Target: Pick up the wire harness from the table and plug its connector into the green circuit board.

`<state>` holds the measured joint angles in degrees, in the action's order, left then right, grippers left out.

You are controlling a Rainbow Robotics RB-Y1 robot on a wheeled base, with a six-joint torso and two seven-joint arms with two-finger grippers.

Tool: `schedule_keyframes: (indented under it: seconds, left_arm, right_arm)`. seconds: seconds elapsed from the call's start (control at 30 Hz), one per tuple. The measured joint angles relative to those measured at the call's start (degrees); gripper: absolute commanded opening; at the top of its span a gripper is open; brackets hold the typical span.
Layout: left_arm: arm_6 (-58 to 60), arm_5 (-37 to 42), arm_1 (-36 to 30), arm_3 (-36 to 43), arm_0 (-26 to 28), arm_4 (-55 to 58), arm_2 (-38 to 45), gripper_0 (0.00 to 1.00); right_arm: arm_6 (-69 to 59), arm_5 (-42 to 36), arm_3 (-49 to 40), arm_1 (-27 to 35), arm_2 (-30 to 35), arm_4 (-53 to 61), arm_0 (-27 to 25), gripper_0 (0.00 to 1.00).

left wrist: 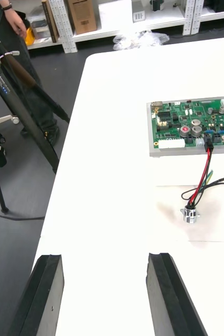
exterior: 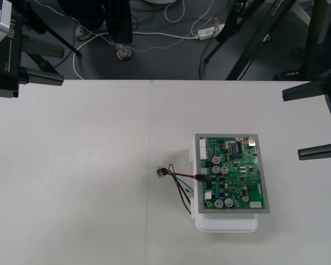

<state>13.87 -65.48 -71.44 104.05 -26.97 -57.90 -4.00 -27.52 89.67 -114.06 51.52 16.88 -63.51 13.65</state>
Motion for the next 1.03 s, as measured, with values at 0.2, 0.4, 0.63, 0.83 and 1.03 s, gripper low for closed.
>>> schedule_keyframes:
  seconds: [0.2, 0.4, 0.63, 0.83, 1.03]
  left_arm:
    - [0.00, 0.00, 0.00, 0.00, 0.00, 0.00, 0.00, 0.47]
    - [0.00, 0.00, 0.00, 0.00, 0.00, 0.00, 0.00, 0.47]
    - [0.00, 0.00, 0.00, 0.00, 0.00, 0.00, 0.00, 0.47]
    - [0.00, 0.00, 0.00, 0.00, 0.00, 0.00, 0.00, 0.47]
    - [0.00, 0.00, 0.00, 0.00, 0.00, 0.00, 0.00, 0.47]
  right_arm:
    - [0.00, 0.00, 0.00, 0.00, 0.00, 0.00, 0.00, 1.00]
    - [0.00, 0.00, 0.00, 0.00, 0.00, 0.00, 0.00, 1.00]
    - [0.00, 0.00, 0.00, 0.00, 0.00, 0.00, 0.00, 1.00]
    - [0.00, 0.00, 0.00, 0.00, 0.00, 0.00, 0.00, 1.00]
    - [0.00, 0.00, 0.00, 0.00, 0.00, 0.00, 0.00, 1.00]
